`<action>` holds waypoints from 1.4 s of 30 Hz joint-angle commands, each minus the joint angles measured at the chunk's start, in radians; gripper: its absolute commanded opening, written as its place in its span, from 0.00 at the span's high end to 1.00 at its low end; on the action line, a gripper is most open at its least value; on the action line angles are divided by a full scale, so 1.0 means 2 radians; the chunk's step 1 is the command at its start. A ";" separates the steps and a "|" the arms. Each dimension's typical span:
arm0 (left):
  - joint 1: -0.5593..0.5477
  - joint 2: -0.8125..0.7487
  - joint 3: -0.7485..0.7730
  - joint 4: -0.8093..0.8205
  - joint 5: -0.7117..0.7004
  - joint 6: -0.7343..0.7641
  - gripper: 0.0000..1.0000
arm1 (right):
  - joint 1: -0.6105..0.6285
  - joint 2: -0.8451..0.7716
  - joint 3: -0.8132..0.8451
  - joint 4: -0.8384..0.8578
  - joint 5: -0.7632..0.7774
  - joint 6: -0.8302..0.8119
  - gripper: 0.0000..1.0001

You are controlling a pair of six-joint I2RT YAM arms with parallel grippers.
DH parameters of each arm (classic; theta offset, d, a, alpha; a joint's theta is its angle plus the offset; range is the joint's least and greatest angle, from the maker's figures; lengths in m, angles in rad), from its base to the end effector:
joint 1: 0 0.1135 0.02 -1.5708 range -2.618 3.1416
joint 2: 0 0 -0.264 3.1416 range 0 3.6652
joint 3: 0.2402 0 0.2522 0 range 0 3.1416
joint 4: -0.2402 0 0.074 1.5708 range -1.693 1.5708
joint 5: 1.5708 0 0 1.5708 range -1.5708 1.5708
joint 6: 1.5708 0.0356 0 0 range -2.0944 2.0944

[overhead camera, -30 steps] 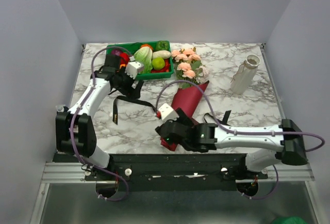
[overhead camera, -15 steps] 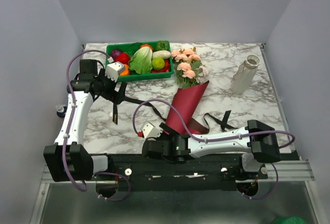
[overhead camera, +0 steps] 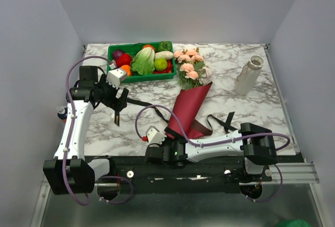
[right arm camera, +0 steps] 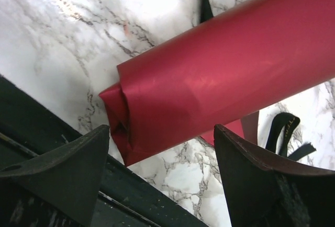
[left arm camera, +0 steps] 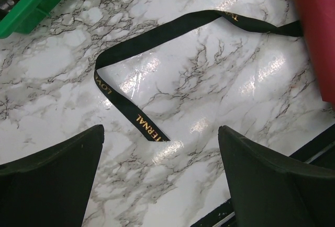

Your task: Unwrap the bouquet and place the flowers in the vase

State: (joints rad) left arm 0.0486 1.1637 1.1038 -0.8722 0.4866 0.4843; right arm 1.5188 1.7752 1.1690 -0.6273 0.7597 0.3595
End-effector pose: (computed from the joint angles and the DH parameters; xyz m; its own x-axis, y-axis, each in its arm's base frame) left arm 0.2270 -0.0056 0.3165 -0.6000 0.3829 -0.7024 0.5818 0.8115 -0.0547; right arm 0.0423 0.3404 0.1876 -0.2965 -0.7888 -0.5384 -0.6494 0.5799 -0.4919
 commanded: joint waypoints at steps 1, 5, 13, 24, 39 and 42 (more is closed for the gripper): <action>0.003 -0.005 -0.004 -0.010 0.015 0.005 0.01 | 0.005 0.009 0.001 -0.010 0.058 0.017 0.13; 0.003 -0.004 -0.007 -0.011 0.019 0.009 0.01 | 0.005 0.015 0.011 -0.014 0.059 0.014 0.14; 0.003 -0.006 -0.014 -0.009 0.018 0.015 0.01 | 0.005 0.034 0.018 -0.012 0.047 0.018 0.14; 0.003 0.000 -0.005 -0.020 0.019 0.022 0.01 | 0.021 0.083 0.111 -0.090 0.052 0.079 0.12; 0.003 0.003 0.002 -0.033 0.015 0.021 0.01 | 0.018 0.107 0.125 -0.191 0.132 0.163 0.12; 0.003 0.008 0.009 -0.036 0.016 0.021 0.01 | 0.018 0.103 0.118 -0.179 0.135 0.162 0.12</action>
State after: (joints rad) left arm 0.0505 1.1667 1.0843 -0.9215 0.4915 0.5198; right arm 1.5539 1.9690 1.4002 -0.9596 0.9604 0.6380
